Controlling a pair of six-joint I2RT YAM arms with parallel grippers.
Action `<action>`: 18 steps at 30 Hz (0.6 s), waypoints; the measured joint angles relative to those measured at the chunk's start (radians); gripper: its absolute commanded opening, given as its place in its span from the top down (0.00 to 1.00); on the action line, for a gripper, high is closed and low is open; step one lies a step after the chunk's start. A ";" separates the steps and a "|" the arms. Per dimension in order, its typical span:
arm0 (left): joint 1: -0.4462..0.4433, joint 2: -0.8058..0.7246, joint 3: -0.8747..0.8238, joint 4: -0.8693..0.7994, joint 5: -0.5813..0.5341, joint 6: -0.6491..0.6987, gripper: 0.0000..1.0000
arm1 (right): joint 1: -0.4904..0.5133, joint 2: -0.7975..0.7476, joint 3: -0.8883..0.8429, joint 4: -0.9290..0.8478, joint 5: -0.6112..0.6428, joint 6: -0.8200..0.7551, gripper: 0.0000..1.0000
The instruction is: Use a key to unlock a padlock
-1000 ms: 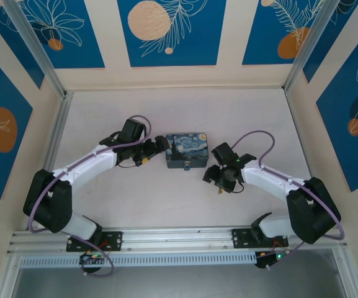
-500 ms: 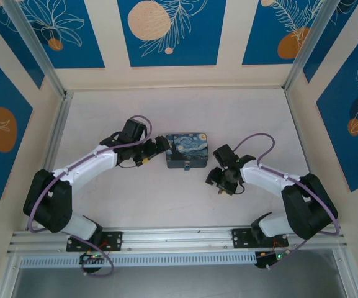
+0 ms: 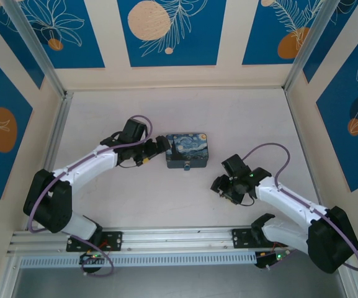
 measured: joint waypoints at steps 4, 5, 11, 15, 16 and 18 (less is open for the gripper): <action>-0.001 0.006 0.014 0.001 -0.003 0.000 0.00 | 0.000 0.058 0.015 -0.003 0.005 0.013 0.48; -0.001 0.007 0.015 0.000 -0.003 0.000 0.00 | 0.000 0.084 0.027 -0.007 0.013 0.016 0.51; -0.006 0.008 0.022 -0.004 -0.010 0.000 0.00 | -0.002 0.135 0.072 -0.031 0.071 0.076 0.61; -0.007 0.009 0.022 -0.006 -0.010 0.000 0.00 | -0.007 0.135 0.075 -0.041 0.084 0.130 0.60; -0.007 0.010 0.022 -0.006 -0.010 0.000 0.00 | -0.008 0.135 0.075 -0.043 0.084 0.150 0.59; -0.008 0.011 0.022 -0.006 -0.010 0.000 0.00 | -0.008 0.133 0.073 -0.043 0.082 0.192 0.57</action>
